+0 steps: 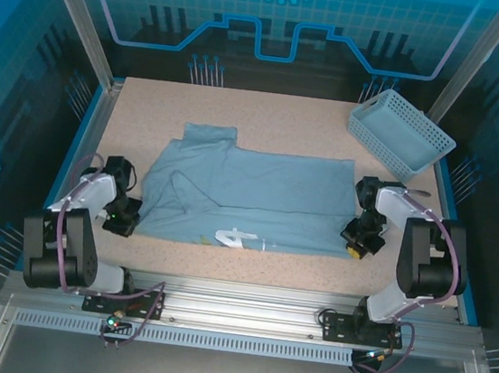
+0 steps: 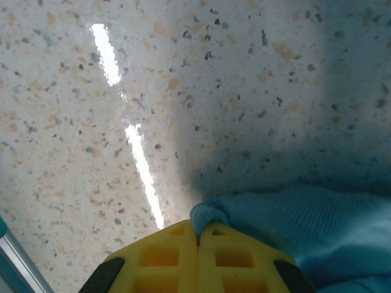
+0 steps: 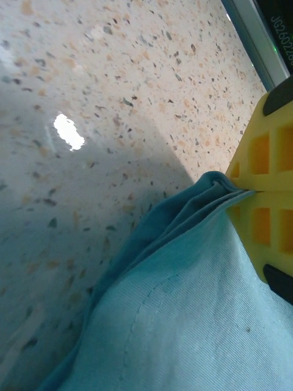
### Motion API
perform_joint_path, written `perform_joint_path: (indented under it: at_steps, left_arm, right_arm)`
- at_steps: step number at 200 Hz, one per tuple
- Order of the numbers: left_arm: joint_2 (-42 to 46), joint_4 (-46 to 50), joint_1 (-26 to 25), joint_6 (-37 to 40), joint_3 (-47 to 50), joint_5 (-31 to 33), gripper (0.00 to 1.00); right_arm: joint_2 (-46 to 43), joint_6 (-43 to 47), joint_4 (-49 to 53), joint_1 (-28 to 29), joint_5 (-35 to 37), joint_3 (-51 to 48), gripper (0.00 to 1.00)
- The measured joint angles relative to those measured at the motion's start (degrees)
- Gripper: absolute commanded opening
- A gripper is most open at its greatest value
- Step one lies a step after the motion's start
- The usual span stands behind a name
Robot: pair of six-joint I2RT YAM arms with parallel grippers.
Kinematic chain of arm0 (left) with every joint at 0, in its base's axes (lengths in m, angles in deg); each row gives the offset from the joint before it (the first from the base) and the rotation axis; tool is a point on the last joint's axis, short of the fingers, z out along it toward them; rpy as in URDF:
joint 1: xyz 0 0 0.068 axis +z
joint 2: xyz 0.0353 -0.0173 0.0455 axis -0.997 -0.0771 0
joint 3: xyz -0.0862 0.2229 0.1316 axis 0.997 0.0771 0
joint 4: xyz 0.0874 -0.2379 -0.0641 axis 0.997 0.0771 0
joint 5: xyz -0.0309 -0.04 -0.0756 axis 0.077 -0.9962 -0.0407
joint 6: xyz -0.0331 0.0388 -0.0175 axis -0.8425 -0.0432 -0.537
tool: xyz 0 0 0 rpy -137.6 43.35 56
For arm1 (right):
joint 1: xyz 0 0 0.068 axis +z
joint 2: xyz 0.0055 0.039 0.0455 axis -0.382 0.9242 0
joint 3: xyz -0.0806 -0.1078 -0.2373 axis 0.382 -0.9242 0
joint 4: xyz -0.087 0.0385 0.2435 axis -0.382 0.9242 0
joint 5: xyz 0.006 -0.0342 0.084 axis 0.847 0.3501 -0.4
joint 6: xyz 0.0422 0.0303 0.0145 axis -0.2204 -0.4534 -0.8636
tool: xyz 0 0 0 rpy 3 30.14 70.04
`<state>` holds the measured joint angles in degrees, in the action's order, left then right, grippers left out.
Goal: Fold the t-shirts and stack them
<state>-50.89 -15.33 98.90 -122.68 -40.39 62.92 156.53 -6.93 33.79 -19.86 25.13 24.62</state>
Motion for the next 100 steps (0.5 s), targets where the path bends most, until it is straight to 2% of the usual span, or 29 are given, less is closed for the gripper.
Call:
perform_joint_path:
  at_steps: [6,21,34,50,75,100]
  left_arm:
    - [-1.55,-0.55,0.02,0.76,-0.24,0.02,0.05]
    - [-5.09,-0.48,0.02,2.36,-1.79,0.33,0.25]
    - [-6.05,-0.81,0.04,3.39,-3.21,1.07,0.40]
    - [-5.79,-0.76,0.07,4.81,-4.87,1.86,0.56]
    - [-3.32,1.38,-2.12,6.56,-9.90,4.44,0.59]
    - [0.07,2.19,-8.20,6.93,-15.30,4.24,0.57]
  right_arm:
    - [0.04,-0.13,-0.13,0.02,-0.11,-0.09,0.16]
    - [-0.04,-0.17,-0.24,0.04,-0.11,-0.07,0.33]
    - [-0.87,0.04,-0.15,0.04,0.07,0.04,0.40]
    - [-3.69,0.72,0.26,0.52,0.02,1.57,0.44]
    - [-10.29,3.23,-0.92,3.54,-0.66,5.62,0.48]
    - [-15.32,7.41,-7.21,8.00,-7.13,7.23,0.46]
